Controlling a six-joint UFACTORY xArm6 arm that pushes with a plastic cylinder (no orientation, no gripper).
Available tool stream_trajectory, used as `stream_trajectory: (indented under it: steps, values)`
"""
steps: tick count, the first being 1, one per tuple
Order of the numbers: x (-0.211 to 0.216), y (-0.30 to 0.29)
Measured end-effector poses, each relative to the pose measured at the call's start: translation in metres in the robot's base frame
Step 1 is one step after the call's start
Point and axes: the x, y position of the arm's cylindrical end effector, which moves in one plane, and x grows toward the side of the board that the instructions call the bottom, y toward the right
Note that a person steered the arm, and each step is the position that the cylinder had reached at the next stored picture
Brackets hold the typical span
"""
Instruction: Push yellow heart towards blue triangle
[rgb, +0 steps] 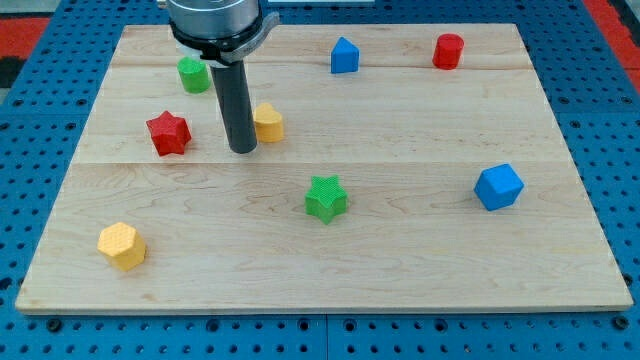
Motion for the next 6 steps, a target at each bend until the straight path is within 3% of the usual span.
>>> stream_trajectory:
  steps: [6]
  values:
    - [-0.046, 0.030]
